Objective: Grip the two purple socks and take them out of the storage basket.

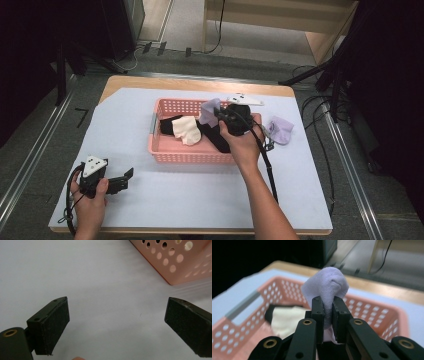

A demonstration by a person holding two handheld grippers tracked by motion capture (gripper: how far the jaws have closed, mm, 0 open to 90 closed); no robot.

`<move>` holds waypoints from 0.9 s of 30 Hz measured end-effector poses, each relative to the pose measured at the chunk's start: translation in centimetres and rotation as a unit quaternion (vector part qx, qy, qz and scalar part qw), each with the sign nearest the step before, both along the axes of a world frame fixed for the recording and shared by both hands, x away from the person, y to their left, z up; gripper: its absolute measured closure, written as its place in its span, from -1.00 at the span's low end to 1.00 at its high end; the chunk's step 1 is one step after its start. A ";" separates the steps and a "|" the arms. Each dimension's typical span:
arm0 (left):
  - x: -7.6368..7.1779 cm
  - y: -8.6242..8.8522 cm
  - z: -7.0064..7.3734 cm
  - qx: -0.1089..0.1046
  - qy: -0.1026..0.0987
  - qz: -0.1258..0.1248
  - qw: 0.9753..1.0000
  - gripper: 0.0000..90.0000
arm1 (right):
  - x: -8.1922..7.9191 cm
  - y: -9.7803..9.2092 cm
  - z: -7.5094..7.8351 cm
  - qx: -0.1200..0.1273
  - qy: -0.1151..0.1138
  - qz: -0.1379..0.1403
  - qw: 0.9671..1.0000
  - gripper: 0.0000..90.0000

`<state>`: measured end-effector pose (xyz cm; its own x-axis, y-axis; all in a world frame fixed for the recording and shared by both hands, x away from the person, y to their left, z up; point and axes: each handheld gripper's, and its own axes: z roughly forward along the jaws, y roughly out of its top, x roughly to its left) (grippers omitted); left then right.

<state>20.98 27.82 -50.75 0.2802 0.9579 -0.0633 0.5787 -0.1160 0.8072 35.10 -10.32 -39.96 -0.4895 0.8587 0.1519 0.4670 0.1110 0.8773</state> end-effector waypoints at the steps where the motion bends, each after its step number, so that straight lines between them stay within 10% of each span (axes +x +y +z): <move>1: 0.0 0.0 0.0 0.000 0.000 0.000 1.000 -0.85 | -0.1 -0.4 0.1 0.007 -0.015 -0.004 1.000 0.82; 9: 0.0 0.0 0.0 0.000 -0.001 -0.001 1.000 -0.85 | -0.9 -3.2 0.5 0.038 -0.138 -0.061 0.988 0.82; 15: 0.0 0.0 0.0 0.001 -0.001 -0.001 1.000 -0.85 | -1.2 -5.8 0.6 0.045 -0.181 -0.110 0.976 0.82; 27: 0.0 0.0 0.0 0.001 -0.002 0.000 1.000 -0.85 | -0.6 -10.7 -0.9 0.015 -0.179 -0.190 0.965 0.82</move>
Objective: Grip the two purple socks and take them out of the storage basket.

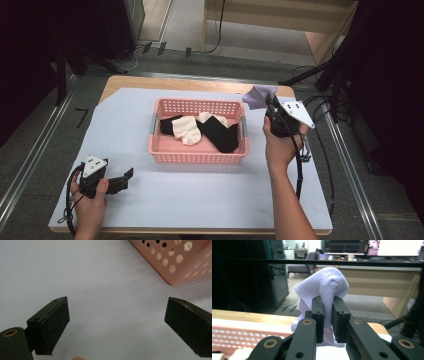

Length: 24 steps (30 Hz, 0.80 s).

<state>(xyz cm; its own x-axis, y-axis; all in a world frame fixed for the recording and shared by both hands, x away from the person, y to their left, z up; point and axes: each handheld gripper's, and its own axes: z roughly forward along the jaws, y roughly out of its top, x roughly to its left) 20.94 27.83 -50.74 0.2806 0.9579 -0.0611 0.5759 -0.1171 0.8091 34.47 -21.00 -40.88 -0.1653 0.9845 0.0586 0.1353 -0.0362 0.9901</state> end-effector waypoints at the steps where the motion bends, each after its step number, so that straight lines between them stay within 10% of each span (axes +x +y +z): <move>1: 0.0 0.0 0.0 0.000 0.000 0.000 1.000 -0.85 | 0.1 -0.8 -0.4 -0.002 0.005 -0.013 1.000 0.82; 14: 0.0 0.0 0.0 0.004 -0.002 0.000 1.000 -0.85 | 0.7 -4.7 -4.7 -0.004 0.083 -0.079 0.993 0.82; 24: -0.1 0.0 0.0 0.004 -0.003 -0.001 1.000 -0.85 | -0.7 -6.0 -6.3 0.038 0.125 -0.033 0.991 0.22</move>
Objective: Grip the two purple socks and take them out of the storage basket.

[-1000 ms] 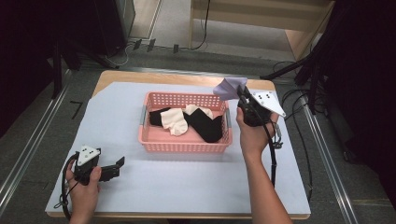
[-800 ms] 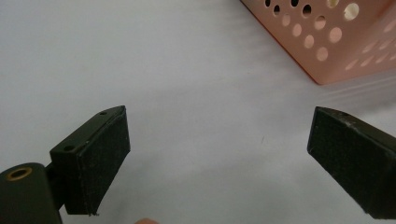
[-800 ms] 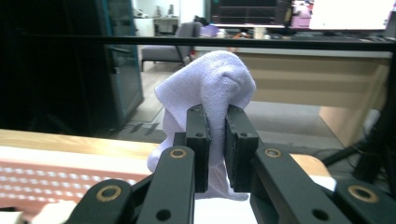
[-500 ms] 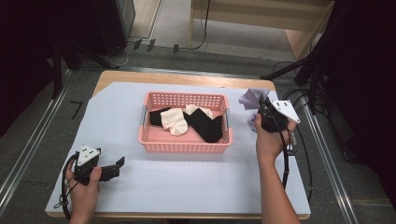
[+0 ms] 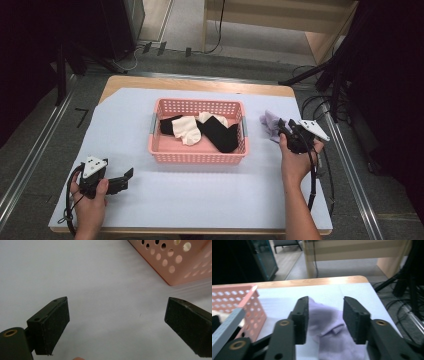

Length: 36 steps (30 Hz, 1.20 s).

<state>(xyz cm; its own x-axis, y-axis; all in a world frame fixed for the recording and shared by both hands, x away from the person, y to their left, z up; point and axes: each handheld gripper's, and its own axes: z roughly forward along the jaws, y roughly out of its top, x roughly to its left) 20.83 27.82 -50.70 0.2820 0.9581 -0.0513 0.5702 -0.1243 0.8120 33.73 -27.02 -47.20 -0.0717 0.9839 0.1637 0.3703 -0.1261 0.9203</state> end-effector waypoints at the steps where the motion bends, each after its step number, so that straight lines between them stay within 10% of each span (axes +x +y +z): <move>1: 0.0 0.0 0.0 0.000 0.000 -0.001 1.000 -0.85 | -0.3 -0.1 0.0 0.003 -0.002 0.005 1.000 0.15; 11: 0.0 0.1 0.0 -0.006 -0.003 0.000 1.000 -0.85 | -3.6 -1.2 -0.2 0.012 -0.044 0.066 0.997 -0.09; 15: -0.1 0.1 0.1 -0.008 -0.003 0.001 1.000 -0.85 | -4.9 -1.5 -0.2 -0.008 -0.028 0.074 0.997 -0.31; 21: -0.1 0.1 0.1 -0.009 -0.002 0.001 1.000 -0.85 | -6.8 -2.9 -0.7 0.026 -0.019 0.113 0.993 -0.68; 25: -0.1 0.1 0.1 -0.007 -0.003 0.001 1.000 -0.85 | -7.9 -3.6 -1.6 0.015 -0.008 0.082 0.997 -0.83; 36: -0.1 0.1 0.0 -0.006 -0.005 0.001 1.000 -0.84 | -11.2 -7.0 -3.7 0.039 0.003 0.099 0.994 -1.00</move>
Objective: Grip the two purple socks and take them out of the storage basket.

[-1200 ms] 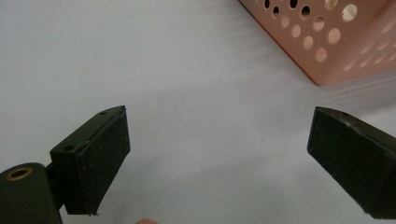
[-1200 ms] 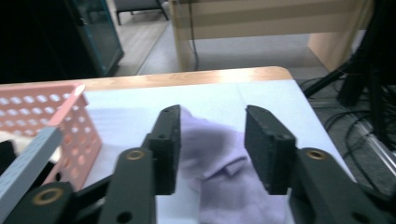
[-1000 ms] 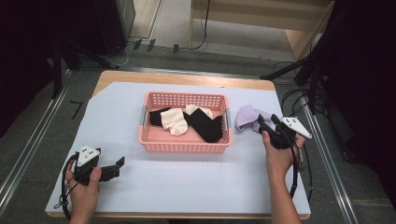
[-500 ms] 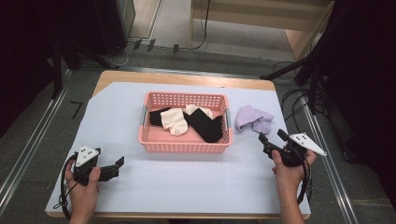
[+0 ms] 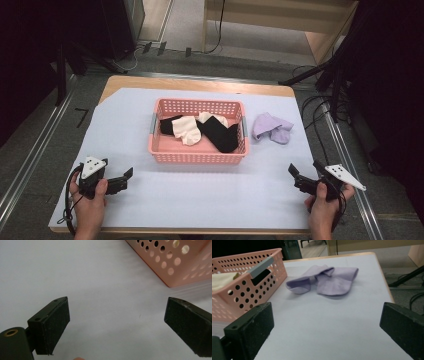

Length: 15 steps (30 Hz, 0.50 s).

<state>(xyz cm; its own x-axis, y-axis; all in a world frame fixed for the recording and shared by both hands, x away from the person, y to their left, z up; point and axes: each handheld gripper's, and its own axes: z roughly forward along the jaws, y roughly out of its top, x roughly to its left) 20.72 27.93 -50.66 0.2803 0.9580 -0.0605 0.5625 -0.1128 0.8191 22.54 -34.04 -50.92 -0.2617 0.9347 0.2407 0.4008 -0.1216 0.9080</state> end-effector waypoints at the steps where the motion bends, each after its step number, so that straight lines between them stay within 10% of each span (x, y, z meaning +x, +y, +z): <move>1: 0.0 0.0 0.0 0.000 0.001 -0.002 1.000 -0.84 | -0.3 -0.4 -0.1 0.000 0.001 0.002 1.000 -1.00; 15: 0.0 0.0 0.0 -0.002 -0.002 0.000 1.000 -0.84 | -3.6 -3.4 -1.6 -0.015 0.030 -0.015 0.999 -1.00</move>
